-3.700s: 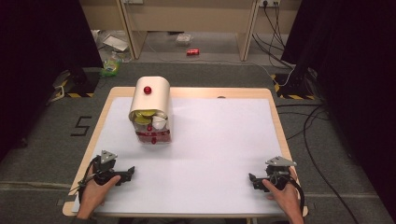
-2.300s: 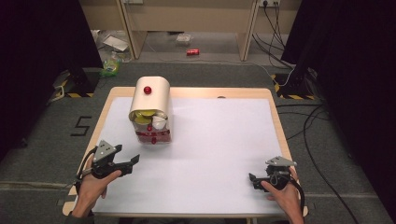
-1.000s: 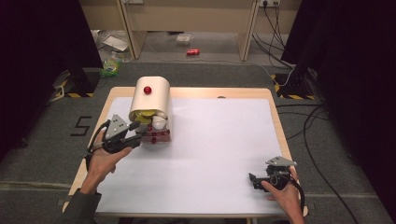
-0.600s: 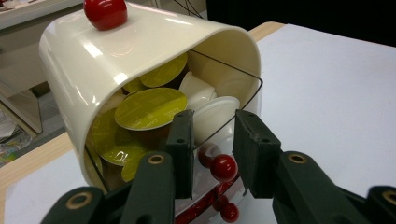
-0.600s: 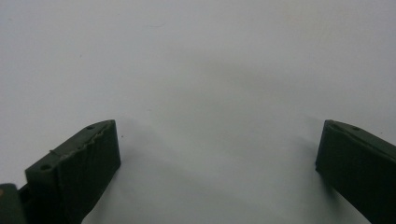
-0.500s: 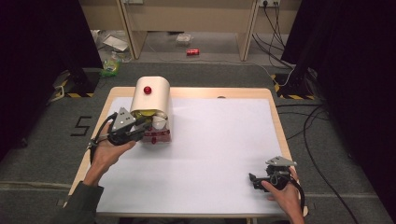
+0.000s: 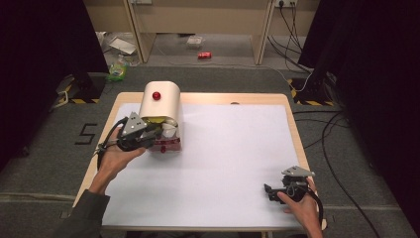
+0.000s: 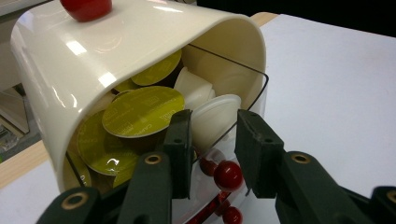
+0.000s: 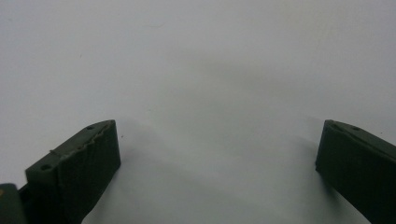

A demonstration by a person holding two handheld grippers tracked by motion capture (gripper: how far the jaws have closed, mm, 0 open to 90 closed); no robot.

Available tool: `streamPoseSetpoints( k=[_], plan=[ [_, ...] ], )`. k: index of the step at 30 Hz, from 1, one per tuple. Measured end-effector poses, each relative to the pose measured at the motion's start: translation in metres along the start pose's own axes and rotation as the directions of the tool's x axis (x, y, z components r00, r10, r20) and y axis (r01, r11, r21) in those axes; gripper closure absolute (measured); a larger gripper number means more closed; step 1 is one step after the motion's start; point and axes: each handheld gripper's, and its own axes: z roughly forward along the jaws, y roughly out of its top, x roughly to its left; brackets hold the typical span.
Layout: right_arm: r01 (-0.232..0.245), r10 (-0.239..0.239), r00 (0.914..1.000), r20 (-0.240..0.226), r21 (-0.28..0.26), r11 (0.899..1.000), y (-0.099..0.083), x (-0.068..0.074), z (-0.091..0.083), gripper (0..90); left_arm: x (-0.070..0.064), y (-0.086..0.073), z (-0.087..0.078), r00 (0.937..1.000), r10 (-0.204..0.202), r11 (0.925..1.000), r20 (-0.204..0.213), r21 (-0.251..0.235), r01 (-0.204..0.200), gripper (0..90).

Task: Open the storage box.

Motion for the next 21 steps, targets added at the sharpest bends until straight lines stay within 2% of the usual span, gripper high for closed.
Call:
streamPoseSetpoints(
  k=[7, 12, 15, 21],
  plan=[
    [0.000, 0.000, 1.0000, 0.000, 0.000, 1.000, 0.000, 0.000, 0.000, 0.3, -0.003, 0.003, -0.002, 1.0000, 0.006, 0.9992, 0.002, 0.041, -0.006, 66.6],
    [0.000, 0.000, 1.0000, -0.001, 0.000, 1.000, 0.000, 0.000, 0.000, 0.3, -0.006, 0.001, -0.007, 0.9998, 0.007, 0.9986, 0.020, 0.053, -0.008, 66.7],
    [0.000, 0.000, 1.0000, 0.000, 0.000, 1.000, 0.000, 0.000, 0.000, 0.3, -0.009, 0.000, -0.010, 0.9993, 0.025, 0.9985, 0.028, 0.048, -0.026, 67.2],
    [0.000, 0.000, 1.0000, 0.000, 0.000, 1.000, 0.000, 0.000, 0.000, 0.3, -0.013, -0.005, -0.018, 0.9985, 0.032, 0.9985, 0.043, 0.042, -0.034, 68.0]
  ],
)
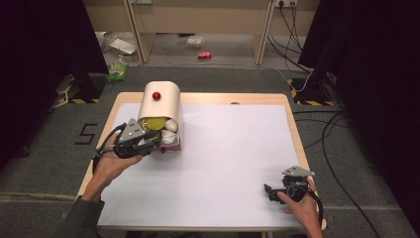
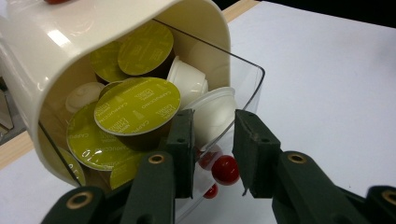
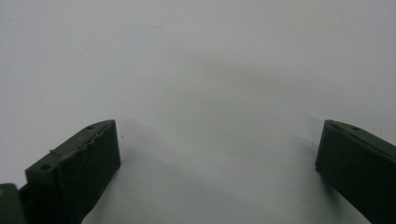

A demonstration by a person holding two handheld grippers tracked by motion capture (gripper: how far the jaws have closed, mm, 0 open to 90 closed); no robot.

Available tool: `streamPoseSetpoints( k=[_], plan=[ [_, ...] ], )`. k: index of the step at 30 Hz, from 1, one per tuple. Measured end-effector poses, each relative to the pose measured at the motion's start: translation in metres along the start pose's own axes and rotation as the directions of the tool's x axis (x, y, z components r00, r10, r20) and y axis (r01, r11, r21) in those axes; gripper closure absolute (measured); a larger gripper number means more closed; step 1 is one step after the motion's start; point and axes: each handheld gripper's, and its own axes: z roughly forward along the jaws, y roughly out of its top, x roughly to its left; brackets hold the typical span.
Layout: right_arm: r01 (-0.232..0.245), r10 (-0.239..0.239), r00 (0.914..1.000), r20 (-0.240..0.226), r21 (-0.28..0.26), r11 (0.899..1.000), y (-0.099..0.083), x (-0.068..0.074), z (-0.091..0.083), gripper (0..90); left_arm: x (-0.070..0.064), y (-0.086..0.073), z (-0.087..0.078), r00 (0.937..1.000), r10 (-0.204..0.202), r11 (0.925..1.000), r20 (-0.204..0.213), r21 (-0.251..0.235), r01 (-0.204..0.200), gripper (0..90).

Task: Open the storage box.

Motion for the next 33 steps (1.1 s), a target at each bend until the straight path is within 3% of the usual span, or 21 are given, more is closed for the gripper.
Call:
streamPoseSetpoints(
  k=[19, 31, 33],
  plan=[
    [0.000, 0.000, 1.0000, 0.001, 0.000, 1.000, 0.000, 0.000, 0.000, 0.3, -0.014, -0.008, -0.011, 0.9997, 0.023, 0.9997, 0.012, 0.007, -0.023, 68.1],
    [0.001, -0.001, 1.0000, 0.001, 0.000, 1.000, 0.000, 0.000, 0.000, 0.3, -0.025, -0.018, -0.019, 0.9994, 0.008, 1.0000, 0.035, 0.000, -0.008, 69.3],
    [0.002, -0.002, 1.0000, 0.001, -0.001, 1.000, 0.000, 0.000, 0.000, 0.3, -0.026, -0.019, -0.020, 0.9994, 0.024, 0.9997, 0.027, -0.005, -0.024, 69.4]
  ],
)
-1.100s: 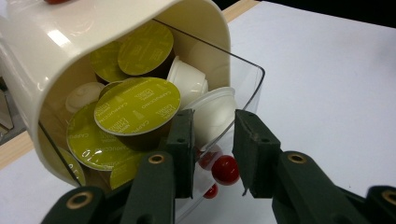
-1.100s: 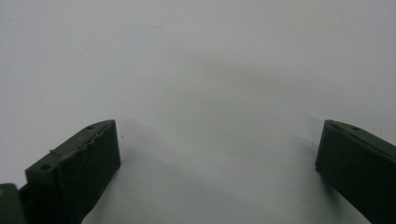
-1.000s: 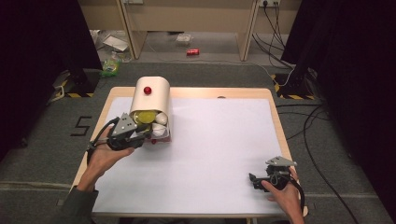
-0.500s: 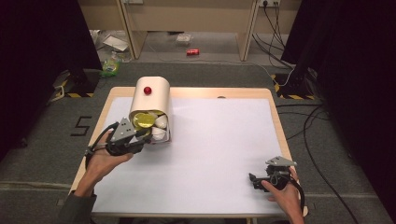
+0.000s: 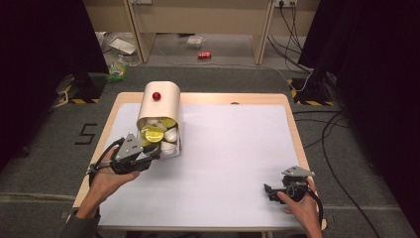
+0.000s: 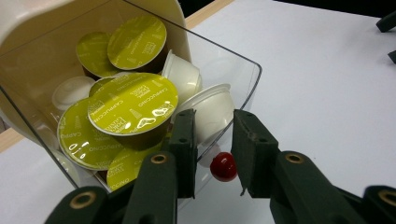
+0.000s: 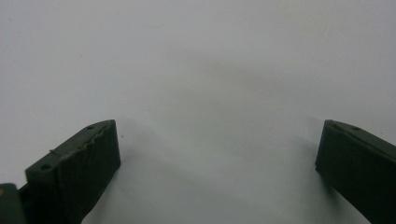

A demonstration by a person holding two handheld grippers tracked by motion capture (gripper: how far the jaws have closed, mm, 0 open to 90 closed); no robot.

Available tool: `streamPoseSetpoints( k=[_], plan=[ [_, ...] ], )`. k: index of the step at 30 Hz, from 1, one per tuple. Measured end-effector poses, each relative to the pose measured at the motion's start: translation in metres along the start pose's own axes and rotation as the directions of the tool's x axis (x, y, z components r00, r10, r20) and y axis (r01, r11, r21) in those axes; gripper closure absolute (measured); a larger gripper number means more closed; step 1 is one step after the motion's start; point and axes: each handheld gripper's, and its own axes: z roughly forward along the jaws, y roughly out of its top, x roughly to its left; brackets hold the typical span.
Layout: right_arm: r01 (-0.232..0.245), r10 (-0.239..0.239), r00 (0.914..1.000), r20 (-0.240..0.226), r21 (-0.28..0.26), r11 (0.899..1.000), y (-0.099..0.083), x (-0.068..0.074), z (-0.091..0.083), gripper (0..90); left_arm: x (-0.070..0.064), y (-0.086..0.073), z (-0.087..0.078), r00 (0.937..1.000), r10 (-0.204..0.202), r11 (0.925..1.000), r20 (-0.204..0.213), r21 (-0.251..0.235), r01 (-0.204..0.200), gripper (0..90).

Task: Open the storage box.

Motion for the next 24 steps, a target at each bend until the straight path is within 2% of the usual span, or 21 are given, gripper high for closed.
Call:
streamPoseSetpoints(
  k=[5, 12, 16, 17, 24],
  plan=[
    [-0.002, 0.002, 1.0000, -0.001, 0.001, 1.000, 0.000, 0.000, 0.000, 0.3, -0.004, -0.002, -0.001, 0.9999, -0.013, 0.9999, -0.004, 0.001, 0.013, 69.2],
    [-0.002, 0.002, 1.0000, -0.001, 0.001, 1.000, 0.000, 0.000, 0.000, 0.4, -0.008, -0.003, -0.002, 0.9999, -0.008, 0.9999, -0.014, 0.012, 0.008, 68.3],
    [-0.002, 0.002, 1.0000, -0.001, 0.001, 1.000, 0.000, 0.000, 0.000, 0.3, -0.009, -0.006, -0.004, 1.0000, -0.003, 1.0000, -0.009, 0.002, 0.003, 68.3],
    [-0.001, 0.001, 1.0000, -0.001, 0.001, 1.000, 0.000, 0.000, 0.000, 0.3, -0.009, -0.007, -0.004, 0.9998, -0.016, 0.9999, -0.008, 0.006, 0.016, 68.3],
    [-0.001, 0.001, 1.0000, -0.001, 0.001, 1.000, 0.000, 0.000, 0.000, 0.3, -0.009, -0.011, -0.007, 0.9996, -0.027, 0.9996, -0.007, 0.004, 0.027, 67.3]
  ],
)
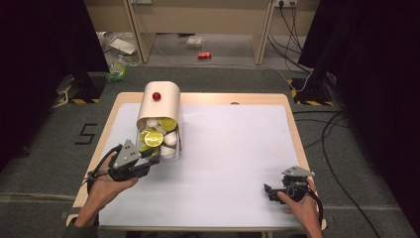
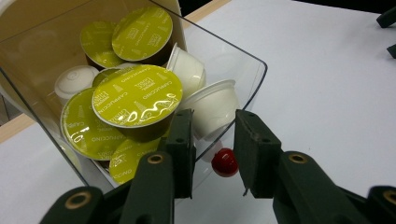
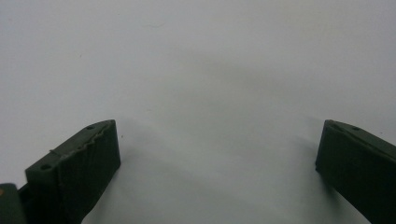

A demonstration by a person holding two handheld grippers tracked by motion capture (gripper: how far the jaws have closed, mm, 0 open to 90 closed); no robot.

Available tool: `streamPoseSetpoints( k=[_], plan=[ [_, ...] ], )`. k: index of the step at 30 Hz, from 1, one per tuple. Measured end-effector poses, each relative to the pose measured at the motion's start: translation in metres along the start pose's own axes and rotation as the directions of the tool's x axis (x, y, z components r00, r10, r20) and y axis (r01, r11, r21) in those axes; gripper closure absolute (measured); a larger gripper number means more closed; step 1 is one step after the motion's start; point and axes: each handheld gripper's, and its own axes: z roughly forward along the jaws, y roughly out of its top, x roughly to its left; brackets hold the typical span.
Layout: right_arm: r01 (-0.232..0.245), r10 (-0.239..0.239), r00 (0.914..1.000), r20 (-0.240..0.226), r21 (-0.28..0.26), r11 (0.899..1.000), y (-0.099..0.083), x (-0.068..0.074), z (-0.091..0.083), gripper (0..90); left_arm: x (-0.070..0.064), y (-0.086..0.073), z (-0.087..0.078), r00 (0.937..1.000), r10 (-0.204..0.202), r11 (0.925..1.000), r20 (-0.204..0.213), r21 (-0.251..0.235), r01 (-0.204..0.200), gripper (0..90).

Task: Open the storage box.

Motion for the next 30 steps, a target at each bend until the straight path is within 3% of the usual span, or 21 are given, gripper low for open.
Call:
streamPoseSetpoints(
  k=[7, 19, 20, 25, 30],
  plan=[
    [0.000, 0.000, 1.0000, 0.000, 0.000, 1.000, 0.000, 0.000, 0.000, 0.3, 0.000, -0.001, 0.000, 1.0000, 0.010, 0.9999, -0.001, -0.008, -0.010, 66.2],
    [0.000, 0.000, 1.0000, 0.000, 0.000, 1.000, 0.000, 0.000, 0.000, 0.3, -0.004, -0.006, -0.007, 1.0000, -0.008, 0.9999, 0.002, -0.015, 0.008, 65.6],
    [0.000, 0.000, 1.0000, 0.000, 0.000, 1.000, 0.000, 0.000, 0.000, 0.3, -0.003, -0.006, -0.008, 1.0000, 0.005, 0.9997, -0.001, -0.022, -0.005, 65.6],
    [0.000, 0.000, 1.0000, 0.000, 0.000, 1.000, 0.000, 0.000, 0.000, 0.3, -0.003, -0.008, -0.010, 0.9995, -0.026, 0.9993, 0.016, -0.027, 0.026, 65.3],
    [0.000, 0.000, 1.0000, 0.000, 0.000, 1.000, 0.000, 0.000, 0.000, 0.3, -0.005, -0.008, -0.010, 0.9997, -0.020, 0.9995, 0.015, -0.025, 0.021, 64.8]
  ],
)
